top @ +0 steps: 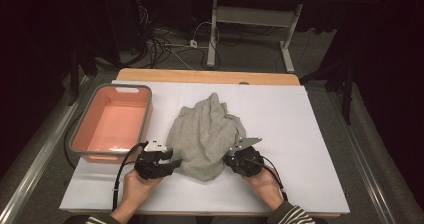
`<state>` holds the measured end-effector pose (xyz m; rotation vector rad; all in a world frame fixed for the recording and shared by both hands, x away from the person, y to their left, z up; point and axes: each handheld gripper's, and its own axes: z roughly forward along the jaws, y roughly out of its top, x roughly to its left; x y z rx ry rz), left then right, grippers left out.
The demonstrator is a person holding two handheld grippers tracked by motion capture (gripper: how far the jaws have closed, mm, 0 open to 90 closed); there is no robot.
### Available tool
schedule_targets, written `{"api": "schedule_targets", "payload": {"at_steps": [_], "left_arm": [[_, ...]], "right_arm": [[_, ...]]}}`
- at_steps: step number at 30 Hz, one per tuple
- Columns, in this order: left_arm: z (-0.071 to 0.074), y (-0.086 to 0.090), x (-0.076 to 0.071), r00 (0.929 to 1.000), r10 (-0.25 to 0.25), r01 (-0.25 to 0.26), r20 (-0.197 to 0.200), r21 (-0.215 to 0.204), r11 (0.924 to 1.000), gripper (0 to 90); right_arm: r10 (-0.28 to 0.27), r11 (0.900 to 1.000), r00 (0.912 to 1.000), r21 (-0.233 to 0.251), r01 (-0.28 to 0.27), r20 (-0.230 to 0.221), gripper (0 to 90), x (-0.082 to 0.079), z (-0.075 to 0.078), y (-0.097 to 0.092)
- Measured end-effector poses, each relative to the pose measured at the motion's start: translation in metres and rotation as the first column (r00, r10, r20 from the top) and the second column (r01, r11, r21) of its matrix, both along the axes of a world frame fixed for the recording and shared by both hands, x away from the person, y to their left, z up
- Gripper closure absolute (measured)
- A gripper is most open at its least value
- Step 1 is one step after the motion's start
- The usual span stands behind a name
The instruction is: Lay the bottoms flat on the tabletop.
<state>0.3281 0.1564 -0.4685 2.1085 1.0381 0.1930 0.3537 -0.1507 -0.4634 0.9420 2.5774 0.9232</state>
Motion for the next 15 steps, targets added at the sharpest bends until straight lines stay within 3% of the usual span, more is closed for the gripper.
{"api": "schedule_targets", "payload": {"at_steps": [2,6,8,12,15], "left_arm": [[0.0,0.0,0.0,1.0,0.001,-0.001,0.0,0.0,1.0,51.9],[0.0,0.001,0.001,1.0,-0.002,0.001,-0.008,-0.01,0.9999,51.8],[-0.001,0.003,0.003,0.9996,-0.002,0.001,-0.027,-0.039,0.9993,51.8],[-0.002,0.003,0.003,0.9996,0.002,-0.003,-0.029,-0.038,0.9993,51.8],[-0.002,0.001,0.002,0.9997,0.0,0.0,-0.023,-0.023,0.9997,51.8]], "right_arm": [[-0.048,0.9988,0.9986,-0.006,0.048,0.024,63.9,0.004,0.0,-0.003],[-0.119,0.9927,0.9898,0.03,0.117,0.079,58.0,0.01,0.009,-0.012],[-0.144,0.989,0.9855,0.046,0.14,0.09,57.2,0.014,0.013,-0.016],[-0.15,0.9882,0.9856,0.046,0.146,0.079,56.5,0.021,0.014,-0.014],[-0.138,0.9905,0.9886,0.004,0.138,0.06,67.2,0.026,0.007,-0.005]]}}
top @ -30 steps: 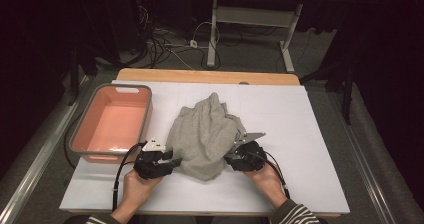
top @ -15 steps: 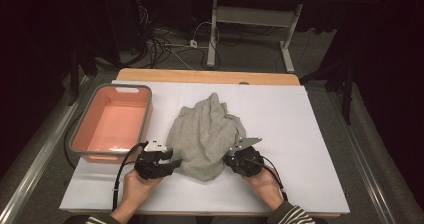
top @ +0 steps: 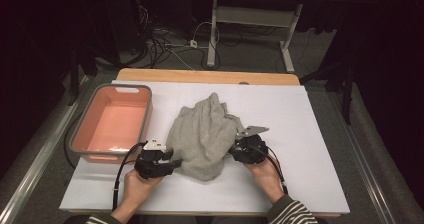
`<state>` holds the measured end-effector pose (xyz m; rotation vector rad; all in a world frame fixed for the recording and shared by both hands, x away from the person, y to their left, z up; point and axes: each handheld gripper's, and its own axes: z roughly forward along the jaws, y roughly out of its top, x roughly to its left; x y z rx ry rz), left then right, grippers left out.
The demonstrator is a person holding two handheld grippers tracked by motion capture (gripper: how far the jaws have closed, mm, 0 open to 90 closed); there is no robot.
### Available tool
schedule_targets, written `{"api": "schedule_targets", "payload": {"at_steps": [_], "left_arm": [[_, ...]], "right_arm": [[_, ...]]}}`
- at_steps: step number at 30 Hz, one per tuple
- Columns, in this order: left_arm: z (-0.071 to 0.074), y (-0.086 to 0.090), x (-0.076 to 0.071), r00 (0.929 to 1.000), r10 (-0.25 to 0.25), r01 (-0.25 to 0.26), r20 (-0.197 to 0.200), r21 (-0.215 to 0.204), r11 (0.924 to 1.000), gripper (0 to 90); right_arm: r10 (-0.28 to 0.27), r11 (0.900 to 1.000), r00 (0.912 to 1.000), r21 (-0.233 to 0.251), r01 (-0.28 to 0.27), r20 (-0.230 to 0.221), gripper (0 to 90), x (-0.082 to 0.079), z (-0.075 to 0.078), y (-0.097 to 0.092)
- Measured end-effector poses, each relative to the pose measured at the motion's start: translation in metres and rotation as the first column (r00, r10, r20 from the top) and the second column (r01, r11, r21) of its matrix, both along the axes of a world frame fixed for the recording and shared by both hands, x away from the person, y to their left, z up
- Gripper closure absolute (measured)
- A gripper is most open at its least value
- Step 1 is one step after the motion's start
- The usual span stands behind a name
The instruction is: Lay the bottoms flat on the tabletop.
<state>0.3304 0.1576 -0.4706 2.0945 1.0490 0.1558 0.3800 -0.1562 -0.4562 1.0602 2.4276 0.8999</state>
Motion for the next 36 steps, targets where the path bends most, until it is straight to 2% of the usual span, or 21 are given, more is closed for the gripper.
{"api": "schedule_targets", "payload": {"at_steps": [2,6,9,14,16,19,22,25,29,34,36], "left_arm": [[0.0,0.0,0.0,1.0,-0.001,0.001,0.001,0.002,1.0,51.8],[0.0,-0.001,-0.001,1.0,-0.005,0.005,0.008,0.012,0.9999,51.8],[0.001,-0.001,-0.001,0.9999,-0.008,0.008,0.008,0.012,0.9999,51.3],[0.0,-0.001,-0.001,1.0,-0.006,0.006,0.006,0.01,0.9999,51.2],[0.0,-0.001,-0.001,0.9999,-0.008,0.008,0.006,0.013,0.9999,50.7],[0.0,-0.001,-0.001,1.0,-0.006,0.006,0.007,0.012,0.9999,50.7],[0.0,-0.001,-0.001,1.0,-0.006,0.006,0.007,0.012,0.9999,50.6],[0.0,-0.001,-0.001,0.9999,-0.008,0.008,0.007,0.012,0.9999,50.2],[-0.001,-0.001,0.0,0.9999,-0.008,0.008,0.006,0.012,0.9999,50.1],[0.0,-0.001,-0.001,1.0,-0.004,0.004,0.009,0.012,0.9999,49.7],[0.001,-0.001,-0.001,0.9999,-0.005,0.005,0.009,0.01,0.9999,49.6]], "right_arm": [[0.033,0.9987,0.9994,-0.041,-0.032,0.009,78.2,-0.001,-0.002,0.005],[0.07,0.9954,0.9973,-0.067,-0.068,0.023,88.7,-0.008,-0.001,0.009],[0.085,0.9943,0.9964,-0.065,-0.084,0.008,90.0,-0.011,0.0,0.009],[0.115,0.9919,0.993,-0.056,-0.114,0.024,89.9,-0.023,0.006,0.008],[0.1,0.9943,0.9943,-0.041,-0.098,0.038,83.0,-0.023,0.007,0.004],[0.013,0.9989,0.9981,-0.045,-0.01,0.061,56.7,-0.016,0.005,-0.002],[-0.043,0.9987,0.9976,-0.023,0.044,0.054,50.3,-0.006,0.001,-0.007],[-0.081,0.9966,0.9961,0.018,0.08,0.035,50.5,0.004,-0.001,-0.012],[-0.095,0.995,0.9955,0.03,0.095,0.001,55.0,0.015,-0.007,-0.013],[-0.056,0.9984,0.9984,0.011,0.056,-0.001,74.3,0.018,-0.012,-0.007],[-0.045,0.9989,0.999,-0.015,0.044,-0.01,83.4,0.017,-0.012,-0.005]]}}
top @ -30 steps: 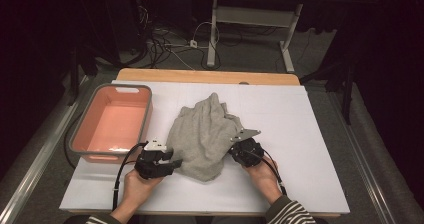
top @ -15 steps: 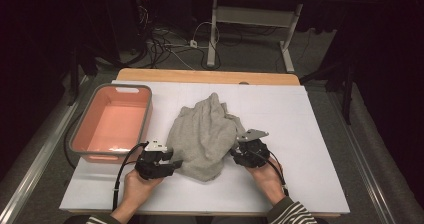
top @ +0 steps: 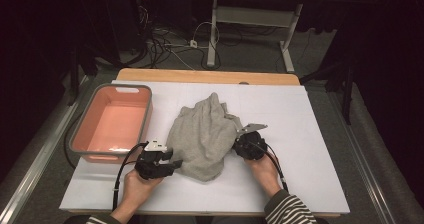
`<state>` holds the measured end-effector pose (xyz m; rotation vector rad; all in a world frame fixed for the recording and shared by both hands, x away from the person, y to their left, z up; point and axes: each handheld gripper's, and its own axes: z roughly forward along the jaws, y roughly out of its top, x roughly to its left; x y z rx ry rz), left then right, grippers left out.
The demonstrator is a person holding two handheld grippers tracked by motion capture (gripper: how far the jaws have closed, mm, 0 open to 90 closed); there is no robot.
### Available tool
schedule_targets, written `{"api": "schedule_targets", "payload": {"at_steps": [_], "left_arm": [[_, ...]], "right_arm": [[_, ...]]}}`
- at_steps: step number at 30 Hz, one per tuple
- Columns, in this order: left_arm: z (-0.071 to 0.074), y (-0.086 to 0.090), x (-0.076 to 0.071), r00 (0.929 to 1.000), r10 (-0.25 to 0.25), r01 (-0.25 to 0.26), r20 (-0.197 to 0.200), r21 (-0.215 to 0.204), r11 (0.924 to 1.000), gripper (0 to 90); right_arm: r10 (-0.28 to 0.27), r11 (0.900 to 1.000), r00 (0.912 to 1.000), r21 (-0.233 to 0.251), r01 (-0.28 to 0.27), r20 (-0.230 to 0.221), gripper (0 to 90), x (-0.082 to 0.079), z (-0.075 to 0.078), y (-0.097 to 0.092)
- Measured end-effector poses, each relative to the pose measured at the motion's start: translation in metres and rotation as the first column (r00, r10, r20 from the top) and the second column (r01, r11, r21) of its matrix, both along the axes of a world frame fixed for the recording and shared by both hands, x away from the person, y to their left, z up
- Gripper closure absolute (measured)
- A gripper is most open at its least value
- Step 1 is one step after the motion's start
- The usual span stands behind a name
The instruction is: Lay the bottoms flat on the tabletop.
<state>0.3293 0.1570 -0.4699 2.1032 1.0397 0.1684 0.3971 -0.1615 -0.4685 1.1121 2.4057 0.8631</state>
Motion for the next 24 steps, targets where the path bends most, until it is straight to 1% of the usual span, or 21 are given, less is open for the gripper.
{"api": "schedule_targets", "payload": {"at_steps": [1,2,5,7,11,14,17,19,23,24], "left_arm": [[0.0,0.0,0.0,1.0,0.0,0.0,0.0,-0.001,1.0,49.6],[0.0,0.0,0.0,1.0,-0.002,0.002,0.0,-0.001,1.0,49.3],[0.001,0.0,-0.001,1.0,-0.004,0.004,0.0,-0.002,1.0,49.3],[0.001,0.001,-0.001,1.0,-0.003,0.003,0.002,-0.004,1.0,49.2],[0.001,0.001,0.0,1.0,0.0,0.0,0.0,-0.011,0.9999,49.3],[0.002,0.001,0.0,1.0,0.001,-0.001,0.007,-0.005,1.0,49.3],[0.002,0.001,0.0,1.0,0.003,-0.003,0.006,-0.007,1.0,49.3],[0.002,0.001,0.0,1.0,0.003,-0.003,0.005,-0.006,1.0,49.3],[0.001,0.0,0.001,1.0,0.004,-0.004,0.003,-0.003,1.0,49.3],[0.001,0.0,0.001,1.0,0.004,-0.004,0.003,-0.003,1.0,49.3]], "right_arm": [[0.009,1.0,0.9999,0.002,-0.009,-0.005,86.3,0.0,0.0,-0.001],[0.01,0.9999,0.9999,0.006,-0.01,-0.013,87.3,0.0,0.001,-0.001],[0.016,0.9999,0.9999,0.006,-0.016,-0.007,88.1,-0.002,0.003,-0.001],[0.026,0.9995,0.9996,0.016,-0.026,-0.006,88.2,-0.006,0.007,-0.003],[0.057,0.9983,0.9983,0.01,-0.057,0.013,88.4,-0.021,0.018,-0.007],[0.079,0.9969,0.9967,0.006,-0.079,0.021,88.6,-0.035,0.023,-0.009],[0.104,0.9945,0.9945,0.011,-0.104,0.013,88.6,-0.051,0.024,-0.011],[0.124,0.9922,0.9923,0.019,-0.123,-0.003,88.6,-0.062,0.022,-0.014],[0.155,0.9879,0.987,0.007,-0.155,-0.043,86.7,-0.072,0.018,-0.014],[0.153,0.9882,0.9874,0.017,-0.152,-0.039,84.3,-0.072,0.018,-0.015]]}}
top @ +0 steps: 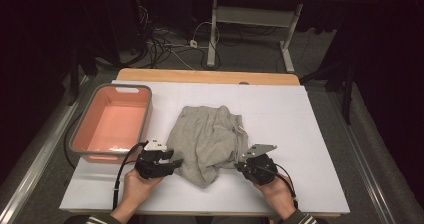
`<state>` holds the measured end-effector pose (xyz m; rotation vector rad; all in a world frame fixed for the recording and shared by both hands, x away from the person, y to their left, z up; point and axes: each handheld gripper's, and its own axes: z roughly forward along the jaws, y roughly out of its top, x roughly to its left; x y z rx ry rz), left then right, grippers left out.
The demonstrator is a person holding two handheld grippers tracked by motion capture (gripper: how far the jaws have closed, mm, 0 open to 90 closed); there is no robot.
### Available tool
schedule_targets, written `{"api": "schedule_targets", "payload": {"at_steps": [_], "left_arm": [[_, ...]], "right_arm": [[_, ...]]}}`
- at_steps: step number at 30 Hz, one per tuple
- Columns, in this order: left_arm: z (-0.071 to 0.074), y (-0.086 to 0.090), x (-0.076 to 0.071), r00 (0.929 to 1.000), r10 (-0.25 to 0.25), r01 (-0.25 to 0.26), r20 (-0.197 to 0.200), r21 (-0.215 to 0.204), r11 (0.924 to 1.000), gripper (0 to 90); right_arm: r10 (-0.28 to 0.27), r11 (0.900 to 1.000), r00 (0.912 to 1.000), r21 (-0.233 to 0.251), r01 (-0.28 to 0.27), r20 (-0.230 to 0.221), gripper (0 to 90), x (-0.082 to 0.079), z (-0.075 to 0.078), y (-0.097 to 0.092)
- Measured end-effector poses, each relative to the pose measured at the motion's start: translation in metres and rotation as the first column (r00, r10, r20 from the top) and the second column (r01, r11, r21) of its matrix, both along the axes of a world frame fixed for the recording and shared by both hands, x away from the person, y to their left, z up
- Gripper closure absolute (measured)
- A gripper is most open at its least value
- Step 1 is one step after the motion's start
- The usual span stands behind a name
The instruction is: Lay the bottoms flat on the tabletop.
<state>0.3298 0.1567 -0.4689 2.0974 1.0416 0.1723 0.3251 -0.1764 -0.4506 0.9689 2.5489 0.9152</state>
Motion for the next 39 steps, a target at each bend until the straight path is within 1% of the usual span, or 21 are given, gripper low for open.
{"api": "schedule_targets", "payload": {"at_steps": [3,4,6,7,9,13,16,21,22,24,26,27,29,30,31,32,33,34,36,38,39], "left_arm": [[0.0,0.0,0.0,1.0,0.0,0.0,0.0,0.0,1.0,49.3],[0.0,0.0,0.0,1.0,0.0,0.0,-0.001,-0.001,1.0,49.3],[0.0,0.0,0.0,1.0,0.0,0.0,-0.001,-0.002,1.0,49.3],[0.0,0.0,0.0,1.0,0.001,-0.001,-0.002,-0.004,1.0,49.3],[0.0,0.001,0.0,1.0,0.0,0.0,-0.004,-0.007,1.0,49.2],[0.0,0.001,0.001,1.0,-0.002,0.002,-0.005,-0.008,1.0,49.0],[0.0,0.001,0.001,1.0,-0.004,0.004,-0.006,-0.009,1.0,48.7],[0.0,0.001,0.001,1.0,-0.005,0.005,-0.007,-0.008,1.0,48.7],[0.0,0.001,0.001,1.0,-0.005,0.005,-0.006,-0.007,1.0,48.7],[-0.001,0.0,0.001,1.0,-0.008,0.008,-0.005,-0.002,1.0,48.7],[-0.002,-0.002,0.0,0.9999,-0.015,0.015,-0.007,0.0,0.9999,47.9],[-0.002,-0.004,0.0,0.9997,-0.021,0.021,-0.01,0.0,0.9998,47.7],[-0.003,-0.005,0.0,0.9996,-0.025,0.025,-0.013,-0.002,0.9997,47.4],[-0.003,-0.005,0.0,0.9995,-0.027,0.026,-0.018,-0.007,0.9996,47.4],[-0.003,-0.005,0.001,0.9989,-0.03,0.029,-0.037,-0.027,0.9992,47.4],[-0.003,-0.005,0.002,0.9972,-0.033,0.029,-0.067,-0.061,0.9977,47.2],[-0.002,-0.005,0.003,0.9955,-0.037,0.03,-0.087,-0.078,0.9965,45.5],[0.001,-0.007,0.003,0.9958,-0.033,0.026,-0.086,-0.082,0.9963,45.0],[0.004,-0.01,0.003,0.9959,-0.037,0.03,-0.083,-0.077,0.9966,45.1],[0.01,-0.015,0.007,0.9964,-0.044,0.04,-0.072,-0.054,0.9977,45.1],[0.014,-0.018,0.01,0.9971,-0.045,0.043,-0.061,-0.034,0.9985,45.1]], "right_arm": [[-0.022,0.998,0.9996,0.059,0.021,0.017,75.8,0.004,0.009,-0.005],[-0.036,0.9967,0.9987,0.073,0.033,0.037,73.5,0.007,0.015,-0.008],[-0.075,0.9912,0.9954,0.114,0.068,0.06,70.1,0.014,0.023,-0.013],[-0.102,0.9881,0.9926,0.122,0.094,0.066,68.6,0.019,0.026,-0.015],[-0.154,0.9826,0.9859,0.115,0.146,0.065,66.1,0.035,0.028,-0.019],[-0.21,0.9743,0.9772,0.09,0.206,0.033,61.8,0.065,0.021,-0.02],[-0.239,0.9689,0.9711,0.068,0.238,-0.001,59.4,0.087,0.013,-0.018],[-0.259,0.9642,0.965,0.047,0.261,-0.042,55.3,0.108,0.005,-0.011],[-0.269,0.9613,0.9613,0.044,0.272,-0.059,55.1,0.112,0.002,-0.009],[-0.269,0.9612,0.9602,0.044,0.272,-0.077,58.2,0.117,-0.002,-0.006],[-0.259,0.9648,0.9611,0.024,0.262,-0.097,67.7,0.12,-0.009,-0.003],[-0.254,0.9666,0.9638,0.014,0.256,-0.081,75.3,0.119,-0.01,-0.002],[-0.233,0.9719,0.9682,0.01,0.235,-0.09,83.7,0.119,-0.009,-0.001],[-0.227,0.9737,0.9703,0.001,0.228,-0.084,84.9,0.118,-0.008,-0.001],[-0.219,0.9756,0.9732,-0.006,0.219,-0.069,85.2,0.117,-0.007,-0.002],[-0.213,0.9769,0.9751,-0.001,0.214,-0.061,85.4,0.117,-0.005,-0.004],[-0.218,0.9756,0.9739,0.013,0.219,-0.064,85.4,0.117,-0.003,-0.009],[-0.226,0.9735,0.9718,0.019,0.228,-0.067,85.4,0.118,-0.002,-0.015],[-0.248,0.9682,0.967,0.017,0.25,-0.058,85.5,0.12,0.003,-0.028],[-0.27,0.9621,0.9614,0.024,0.272,-0.053,85.3,0.12,0.008,-0.041],[-0.273,0.9613,0.9606,0.023,0.274,-0.052,85.1,0.12,0.01,-0.047]]}}
